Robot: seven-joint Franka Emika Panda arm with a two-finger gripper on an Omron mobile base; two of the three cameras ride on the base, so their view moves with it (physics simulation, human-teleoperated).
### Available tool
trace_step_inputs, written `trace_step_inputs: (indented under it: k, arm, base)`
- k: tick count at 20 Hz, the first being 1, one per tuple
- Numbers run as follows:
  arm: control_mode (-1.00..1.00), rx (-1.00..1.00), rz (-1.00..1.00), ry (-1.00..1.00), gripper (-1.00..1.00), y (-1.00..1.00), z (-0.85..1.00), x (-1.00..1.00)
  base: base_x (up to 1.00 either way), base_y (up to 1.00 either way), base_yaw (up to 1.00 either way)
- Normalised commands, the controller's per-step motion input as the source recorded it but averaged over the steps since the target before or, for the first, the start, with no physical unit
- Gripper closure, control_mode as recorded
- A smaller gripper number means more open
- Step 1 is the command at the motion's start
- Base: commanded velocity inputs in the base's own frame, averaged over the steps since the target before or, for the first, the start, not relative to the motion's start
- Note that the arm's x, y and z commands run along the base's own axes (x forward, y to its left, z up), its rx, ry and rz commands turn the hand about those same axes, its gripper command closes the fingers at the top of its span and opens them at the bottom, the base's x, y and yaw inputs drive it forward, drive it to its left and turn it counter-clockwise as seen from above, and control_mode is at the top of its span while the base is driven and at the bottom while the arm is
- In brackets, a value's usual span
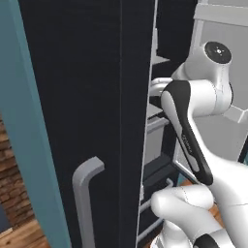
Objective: Pick the orange and kiwi from the fridge and place them inside the tupperware on the counter.
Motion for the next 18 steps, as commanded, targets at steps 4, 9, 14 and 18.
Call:
trace_step_inputs:
  k: [4, 9, 14, 18]
  arm:
    - [1.0, 0.0, 0.0, 0.0, 1.0, 0.0, 0.0, 0.0]
    - [1.0, 0.0, 0.0, 0.0, 1.0, 0.0, 0.0, 0.0]
    - [1.0, 0.0, 0.0, 0.0, 1.0, 0.0, 0.0, 0.0]
    - [1.0, 0.0, 0.0, 0.0, 1.0, 0.0, 0.0, 0.0]
  base:
    - [-0.43, 0.01, -0.4]
    - [-0.53, 0.0, -0.46]
    - [-0.8, 0.0, -0.44]
    - [-0.82, -0.01, -0.44]
